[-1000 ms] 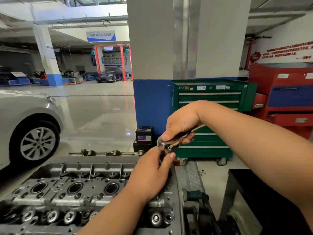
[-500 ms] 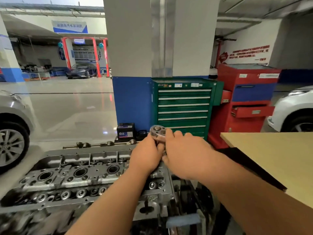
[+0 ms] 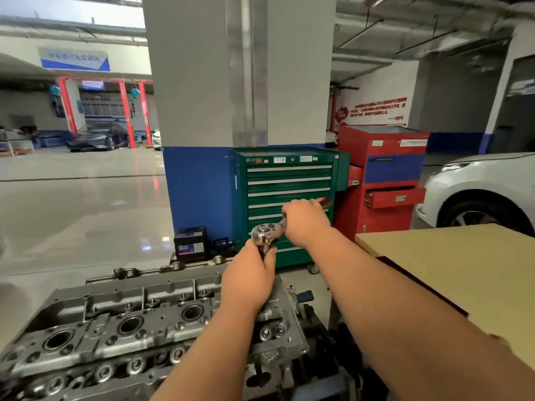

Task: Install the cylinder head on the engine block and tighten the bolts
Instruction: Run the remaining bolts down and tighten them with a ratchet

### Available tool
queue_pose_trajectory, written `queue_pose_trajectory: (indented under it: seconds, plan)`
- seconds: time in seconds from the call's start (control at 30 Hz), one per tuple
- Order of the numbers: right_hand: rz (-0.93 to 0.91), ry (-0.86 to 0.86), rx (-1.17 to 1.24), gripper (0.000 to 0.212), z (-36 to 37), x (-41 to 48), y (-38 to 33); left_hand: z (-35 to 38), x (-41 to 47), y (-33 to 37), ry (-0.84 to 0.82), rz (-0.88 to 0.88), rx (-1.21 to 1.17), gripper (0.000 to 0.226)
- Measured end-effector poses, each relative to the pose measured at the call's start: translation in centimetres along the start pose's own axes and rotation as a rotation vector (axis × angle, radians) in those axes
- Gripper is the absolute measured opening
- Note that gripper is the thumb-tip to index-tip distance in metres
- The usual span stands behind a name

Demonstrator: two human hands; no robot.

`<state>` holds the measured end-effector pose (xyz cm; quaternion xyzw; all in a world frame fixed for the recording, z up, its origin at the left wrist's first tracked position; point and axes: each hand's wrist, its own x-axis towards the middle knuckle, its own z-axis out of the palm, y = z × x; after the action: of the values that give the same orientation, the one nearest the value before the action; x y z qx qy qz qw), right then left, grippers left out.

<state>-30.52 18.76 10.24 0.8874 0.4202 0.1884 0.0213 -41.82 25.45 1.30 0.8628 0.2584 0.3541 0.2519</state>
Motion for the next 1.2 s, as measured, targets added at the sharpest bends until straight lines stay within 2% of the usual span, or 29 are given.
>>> queue_pose_trajectory:
  seconds: [0.13, 0.2, 0.27, 0.33, 0.4, 0.43, 0.57, 0.6, 0.67, 0.73, 0.77, 0.83, 0.93, 1.03, 1.1, 1.13, 1.2]
  plan:
    - [0.194, -0.145, -0.14, 0.04, -2.3, -6.0, -0.2, 0.1, -0.1, 0.4, -0.048, -0.026, 0.038, 0.012]
    - [0.166, -0.042, -0.201, 0.044, -2.0, -11.0, -2.2, 0.1, 0.1, 0.3, -0.066, -0.044, 0.017, 0.008]
    - [0.06, 0.003, -0.199, 0.036, -2.3, -12.8, -3.9, 0.0, 0.3, 0.3, -0.082, -0.076, -0.024, 0.008]
    - [0.106, -0.016, -0.178, 0.011, -2.7, -10.7, -3.8, -0.1, 0.2, 0.3, -0.102, -0.084, -0.067, 0.01]
    - [0.139, -0.022, -0.154, 0.013, -2.4, -6.7, -1.8, -0.1, 0.1, 0.1, -0.105, -0.057, -0.088, 0.015]
    - [0.128, -0.031, -0.114, 0.007, -1.7, -4.6, -1.2, -0.3, 0.2, 0.1, -0.107, -0.038, -0.079, 0.018]
    - [-0.112, -0.027, 0.024, 0.025, -0.3, 0.2, -2.1, -0.2, 0.4, 0.1, -0.083, -0.036, -0.044, 0.023]
    - [-0.088, -0.025, -0.026, 0.027, -0.8, 0.0, -2.2, -0.2, 0.4, 0.2, -0.069, -0.043, -0.053, 0.021]
    - [0.087, -0.057, -0.122, 0.036, -1.5, -2.7, -2.0, -0.1, 0.2, 0.4, -0.08, -0.061, -0.033, 0.017]
    - [0.184, 0.024, -0.134, 0.041, -0.5, -7.8, -3.1, -0.1, 0.1, 0.3, -0.107, -0.065, -0.013, 0.014]
    - [0.15, 0.114, -0.142, 0.041, 0.1, -9.9, -4.4, 0.0, 0.2, 0.2, -0.108, -0.08, -0.024, 0.015]
    - [0.113, 0.136, -0.146, 0.037, -0.1, -10.8, -5.7, 0.1, 0.4, 0.2, -0.119, -0.116, -0.058, 0.019]
    - [0.119, 0.157, -0.051, 0.008, -0.3, -6.5, -3.4, 0.1, 0.1, 0.2, -0.108, -0.066, -0.071, 0.017]
    - [-0.054, 0.068, 0.093, 0.013, 0.5, -1.2, -1.6, 0.1, 0.7, 0.1, -0.116, -0.004, -0.066, 0.021]
    - [-0.19, -0.004, 0.091, 0.019, -0.1, -0.2, -2.2, 0.2, 0.8, -0.1, -0.105, -0.018, -0.089, 0.021]
    - [-0.165, -0.021, 0.032, 0.019, -0.3, -0.4, -2.3, 0.2, 0.9, -0.2, -0.097, -0.02, -0.102, 0.02]
    - [0.074, 0.006, -0.045, 0.027, -0.5, -3.3, -2.4, 0.3, 0.6, 0.0, -0.129, -0.027, -0.095, 0.019]
